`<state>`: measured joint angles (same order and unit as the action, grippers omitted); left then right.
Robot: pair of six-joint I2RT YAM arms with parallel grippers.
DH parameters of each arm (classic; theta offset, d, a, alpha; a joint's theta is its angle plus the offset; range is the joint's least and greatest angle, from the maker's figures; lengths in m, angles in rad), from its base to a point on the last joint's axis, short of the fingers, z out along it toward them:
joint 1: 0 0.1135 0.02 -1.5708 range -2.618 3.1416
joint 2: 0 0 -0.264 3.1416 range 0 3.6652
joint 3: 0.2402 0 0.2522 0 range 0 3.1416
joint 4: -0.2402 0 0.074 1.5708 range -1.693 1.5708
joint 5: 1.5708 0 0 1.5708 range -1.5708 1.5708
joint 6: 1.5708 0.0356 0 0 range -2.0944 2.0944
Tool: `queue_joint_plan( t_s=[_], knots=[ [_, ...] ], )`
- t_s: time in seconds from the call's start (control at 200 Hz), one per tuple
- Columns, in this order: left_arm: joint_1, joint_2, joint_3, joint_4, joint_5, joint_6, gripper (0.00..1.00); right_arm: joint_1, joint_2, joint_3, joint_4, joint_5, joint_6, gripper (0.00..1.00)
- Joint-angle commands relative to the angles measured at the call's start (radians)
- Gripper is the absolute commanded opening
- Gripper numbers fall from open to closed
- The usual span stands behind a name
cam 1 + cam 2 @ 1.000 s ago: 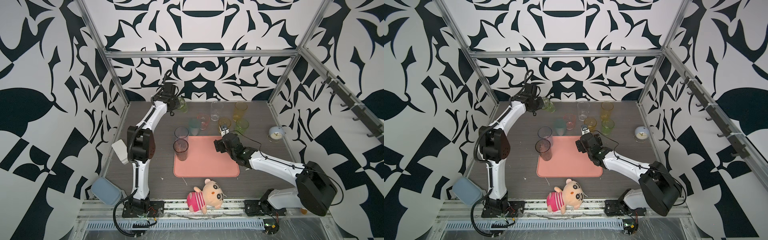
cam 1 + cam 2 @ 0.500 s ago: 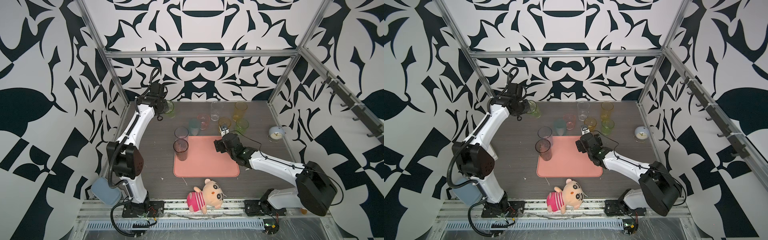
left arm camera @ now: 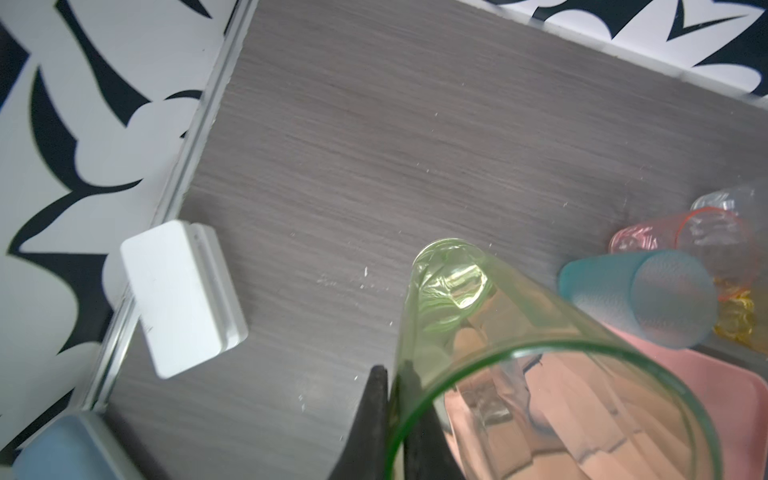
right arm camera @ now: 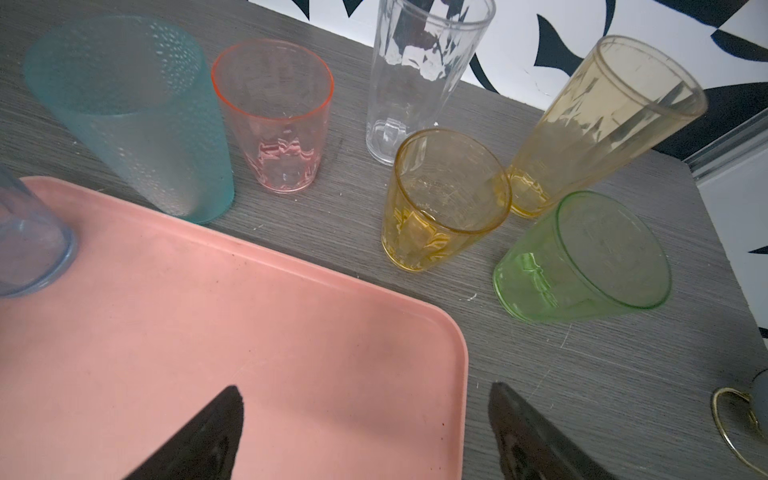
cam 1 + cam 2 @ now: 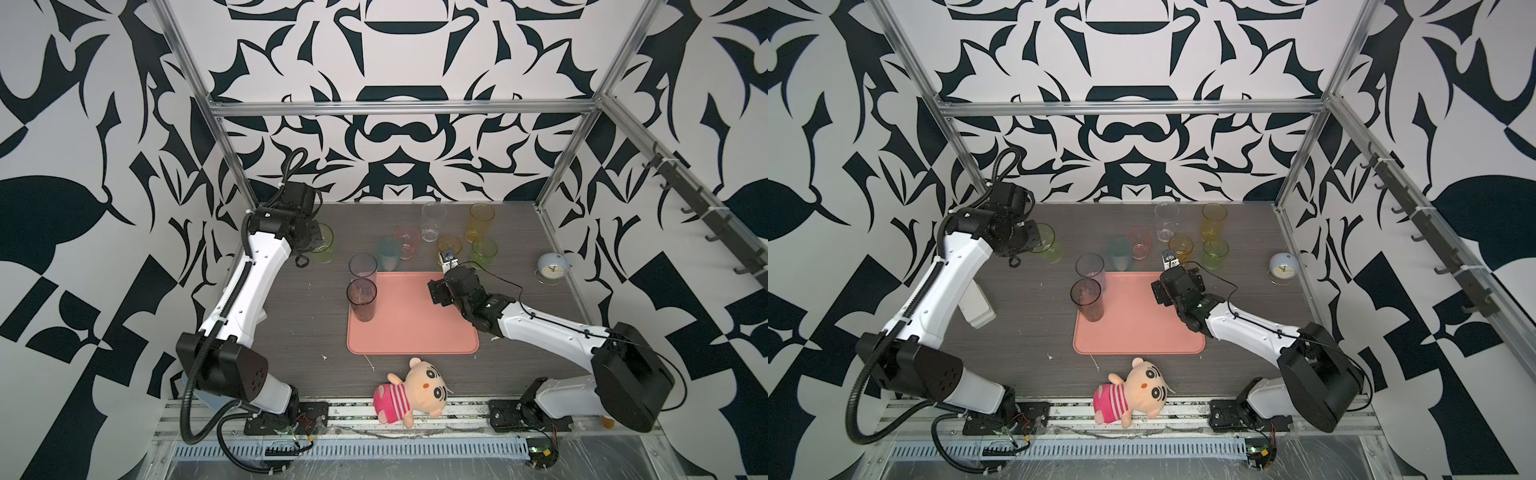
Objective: Place the glasses into the tray
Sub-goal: 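Carry the green glass over the tray and lower it beside the dark grey glass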
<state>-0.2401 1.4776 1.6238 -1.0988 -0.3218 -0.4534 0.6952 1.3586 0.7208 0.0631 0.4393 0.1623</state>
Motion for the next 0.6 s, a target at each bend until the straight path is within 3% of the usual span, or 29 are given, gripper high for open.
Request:
queue_joint_plan(
  t_s=[0.0,0.28,0.595],
  knots=[
    [0.005,-0.072,-0.035,-0.11,-0.033,-0.019,0.0,0.006,-0.003,0.039,0.001,0.019,0.016,0.95],
    [-0.026,-0.178,-0.156,-0.211,-0.04,-0.04,0.0,0.005,0.014,0.043,-0.003,0.036,0.016,0.95],
    [-0.14,-0.246,-0.251,-0.305,-0.05,-0.084,0.0,0.005,0.04,0.053,-0.002,0.034,0.019,0.95]
  ],
)
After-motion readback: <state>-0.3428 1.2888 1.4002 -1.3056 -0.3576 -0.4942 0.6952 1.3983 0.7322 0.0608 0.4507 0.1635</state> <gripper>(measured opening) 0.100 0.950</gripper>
